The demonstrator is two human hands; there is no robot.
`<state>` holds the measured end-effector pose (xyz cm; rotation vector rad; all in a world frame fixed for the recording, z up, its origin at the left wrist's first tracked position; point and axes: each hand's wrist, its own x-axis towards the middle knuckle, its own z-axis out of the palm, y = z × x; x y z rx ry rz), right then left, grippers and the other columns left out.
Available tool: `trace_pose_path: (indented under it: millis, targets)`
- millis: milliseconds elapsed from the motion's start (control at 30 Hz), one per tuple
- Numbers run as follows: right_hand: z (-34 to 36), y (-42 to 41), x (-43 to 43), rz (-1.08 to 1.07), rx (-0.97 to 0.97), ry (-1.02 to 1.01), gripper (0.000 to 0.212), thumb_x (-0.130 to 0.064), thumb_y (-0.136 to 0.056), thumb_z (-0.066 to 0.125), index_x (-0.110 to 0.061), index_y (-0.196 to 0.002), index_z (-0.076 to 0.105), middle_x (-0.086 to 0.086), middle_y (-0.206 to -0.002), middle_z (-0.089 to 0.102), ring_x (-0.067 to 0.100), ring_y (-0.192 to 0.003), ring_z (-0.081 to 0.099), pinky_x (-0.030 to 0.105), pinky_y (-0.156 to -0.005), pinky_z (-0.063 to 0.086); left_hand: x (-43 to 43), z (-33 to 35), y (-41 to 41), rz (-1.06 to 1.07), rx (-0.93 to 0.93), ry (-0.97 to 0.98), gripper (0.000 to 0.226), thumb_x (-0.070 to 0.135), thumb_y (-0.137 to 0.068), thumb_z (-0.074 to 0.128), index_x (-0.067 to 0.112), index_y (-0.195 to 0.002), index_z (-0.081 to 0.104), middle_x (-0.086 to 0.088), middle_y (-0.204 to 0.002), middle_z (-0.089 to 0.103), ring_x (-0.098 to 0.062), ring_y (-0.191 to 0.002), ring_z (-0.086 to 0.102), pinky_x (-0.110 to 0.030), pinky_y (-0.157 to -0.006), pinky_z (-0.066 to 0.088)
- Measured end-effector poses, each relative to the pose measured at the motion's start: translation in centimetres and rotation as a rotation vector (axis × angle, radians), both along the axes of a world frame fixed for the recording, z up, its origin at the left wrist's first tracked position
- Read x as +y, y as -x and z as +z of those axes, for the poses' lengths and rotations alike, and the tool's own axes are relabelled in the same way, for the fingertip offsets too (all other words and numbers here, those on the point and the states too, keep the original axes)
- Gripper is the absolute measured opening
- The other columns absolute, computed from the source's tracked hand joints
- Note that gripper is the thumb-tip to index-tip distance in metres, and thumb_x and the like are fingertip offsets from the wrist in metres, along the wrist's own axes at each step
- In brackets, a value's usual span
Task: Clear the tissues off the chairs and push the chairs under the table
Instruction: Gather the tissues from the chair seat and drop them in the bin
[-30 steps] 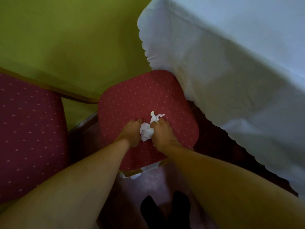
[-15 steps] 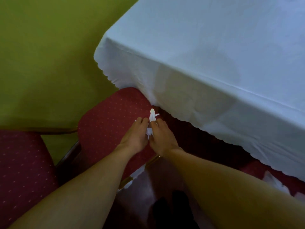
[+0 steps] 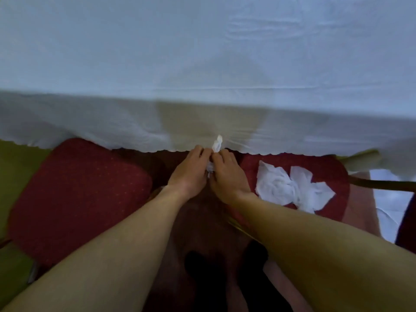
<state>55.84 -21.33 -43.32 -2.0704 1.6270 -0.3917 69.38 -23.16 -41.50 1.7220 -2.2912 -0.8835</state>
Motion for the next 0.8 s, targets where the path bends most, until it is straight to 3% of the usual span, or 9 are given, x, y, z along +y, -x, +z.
trace_pose_path:
  millis: [100,233,367,433,533,633,700,733,800]
  targets:
    - [-0.6,6.4,1.2,-0.097,0.023,0.035,0.033,-0.01,-0.09,0.06,0.0,-0.122,0.056,0.017,-0.113,0.057,0.031,-0.1,0.051,0.041,-0.083,0.048,-0.2,-0.8,6.3,-0.092,0.027,-0.034,0.043,0.008,-0.09,0.062,0.014,-0.129,0.049,-0.004,-0.121,0.044,-0.025,-0.104,0.051,-0.048,-0.08,0.051]
    - [-2.1,14.1,2.7,-0.215,0.035,0.081,0.018,-0.001,-0.085,0.064,0.001,-0.102,0.061,0.018,-0.095,0.058,0.03,-0.084,0.051,0.04,-0.068,0.046,-0.3,-2.0,13.8,-0.21,0.085,-0.078,0.043,0.009,-0.091,0.061,0.016,-0.132,0.049,-0.004,-0.12,0.045,-0.024,-0.102,0.052,-0.047,-0.08,0.051]
    - [-4.2,19.6,3.5,-0.301,0.029,0.05,0.018,-0.001,-0.083,0.063,0.0,-0.1,0.06,0.017,-0.096,0.057,0.032,-0.089,0.052,0.043,-0.069,0.049,-0.3,-3.9,19.7,-0.247,0.106,-0.103,0.036,0.005,-0.091,0.058,0.012,-0.126,0.051,-0.008,-0.116,0.047,-0.027,-0.096,0.055,-0.049,-0.077,0.051]
    - [-5.3,21.8,4.1,-0.339,0.038,-0.003,0.019,-0.004,-0.085,0.064,-0.002,-0.103,0.06,0.018,-0.104,0.057,0.033,-0.096,0.053,0.046,-0.073,0.051,-0.1,-5.2,21.9,-0.258,0.089,-0.109,0.037,0.005,-0.091,0.057,0.012,-0.128,0.052,-0.008,-0.118,0.047,-0.027,-0.1,0.054,-0.044,-0.078,0.051]
    - [-7.1,24.6,5.5,-0.359,0.127,-0.105,0.038,-0.019,-0.085,0.068,-0.009,-0.12,0.058,0.016,-0.126,0.052,0.036,-0.115,0.049,0.053,-0.085,0.05,0.5,-7.8,24.5,-0.34,0.038,-0.085,0.043,0.006,-0.088,0.059,0.011,-0.13,0.053,-0.01,-0.121,0.049,-0.026,-0.112,0.049,-0.039,-0.087,0.046]
    - [-9.8,26.4,6.9,-0.312,0.258,-0.375,0.08,-0.051,-0.087,0.065,-0.028,-0.154,0.029,0.011,-0.161,0.014,0.044,-0.148,0.008,0.072,-0.107,0.026,1.0,-10.5,26.1,-0.391,-0.252,-0.056,0.065,0.028,-0.085,0.067,0.023,-0.144,0.04,-0.008,-0.14,0.04,-0.03,-0.134,0.031,-0.047,-0.103,0.041]
    - [-11.6,27.0,7.6,-0.316,0.223,-0.456,0.095,-0.06,-0.085,0.065,-0.04,-0.158,0.009,0.006,-0.166,-0.009,0.044,-0.149,-0.013,0.078,-0.106,0.016,1.3,-11.7,26.7,-0.406,-0.471,-0.12,0.09,0.049,-0.081,0.07,0.036,-0.153,0.018,-0.005,-0.153,0.015,-0.036,-0.144,0.009,-0.064,-0.108,0.028]
    - [-12.4,27.1,7.8,-0.328,0.185,-0.462,0.098,-0.06,-0.083,0.068,-0.043,-0.158,0.008,0.005,-0.166,-0.011,0.044,-0.149,-0.014,0.079,-0.105,0.019,1.6,-12.2,26.9,-0.405,-0.543,-0.164,0.1,0.054,-0.078,0.072,0.041,-0.154,0.008,-0.002,-0.156,0.004,-0.038,-0.145,0.002,-0.07,-0.107,0.024]
    - [-13.2,27.4,7.7,-0.336,0.175,-0.439,0.097,-0.057,-0.08,0.072,-0.046,-0.156,0.013,0.005,-0.165,-0.007,0.043,-0.148,-0.008,0.073,-0.102,0.033,2.0,-13.0,27.1,-0.391,-0.607,-0.205,0.113,0.049,-0.073,0.079,0.045,-0.153,0.0,-0.001,-0.156,-0.003,-0.04,-0.146,0.001,-0.071,-0.103,0.031]
